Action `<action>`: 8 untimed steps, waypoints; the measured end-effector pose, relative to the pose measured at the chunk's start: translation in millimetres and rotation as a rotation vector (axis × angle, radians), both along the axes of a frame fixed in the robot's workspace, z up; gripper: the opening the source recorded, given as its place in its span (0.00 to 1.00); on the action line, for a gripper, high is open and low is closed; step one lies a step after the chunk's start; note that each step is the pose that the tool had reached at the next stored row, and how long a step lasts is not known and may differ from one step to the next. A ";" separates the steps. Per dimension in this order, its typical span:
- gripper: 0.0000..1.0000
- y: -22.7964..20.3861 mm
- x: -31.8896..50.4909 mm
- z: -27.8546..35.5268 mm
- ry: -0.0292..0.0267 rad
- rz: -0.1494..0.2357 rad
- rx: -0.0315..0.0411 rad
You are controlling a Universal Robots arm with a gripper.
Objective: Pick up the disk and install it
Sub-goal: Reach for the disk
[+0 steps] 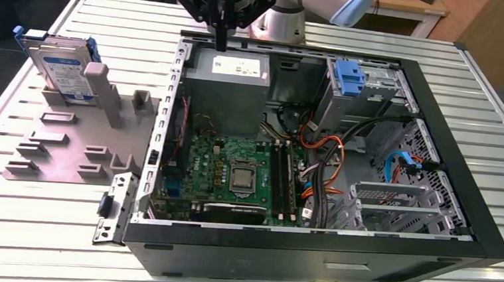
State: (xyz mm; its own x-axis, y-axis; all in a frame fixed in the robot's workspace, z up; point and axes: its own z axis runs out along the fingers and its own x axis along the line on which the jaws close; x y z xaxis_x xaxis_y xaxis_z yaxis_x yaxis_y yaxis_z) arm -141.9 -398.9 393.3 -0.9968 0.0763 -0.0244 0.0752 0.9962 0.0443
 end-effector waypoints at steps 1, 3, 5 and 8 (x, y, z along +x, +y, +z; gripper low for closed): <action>0.11 0.0 -0.3 0.0 0.0000 0.000 0.0000; 0.11 0.0 -1.0 0.0 0.0000 0.000 0.0000; 0.11 0.0 -1.7 0.0 -0.0001 0.000 0.0001; 0.11 0.0 -2.8 0.0 0.0000 0.000 0.0001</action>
State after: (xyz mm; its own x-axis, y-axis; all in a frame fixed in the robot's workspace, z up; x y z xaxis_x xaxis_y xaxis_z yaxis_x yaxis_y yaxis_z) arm -144.8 -398.9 393.3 -0.9968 0.0762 -0.0244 0.0751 0.9962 0.0444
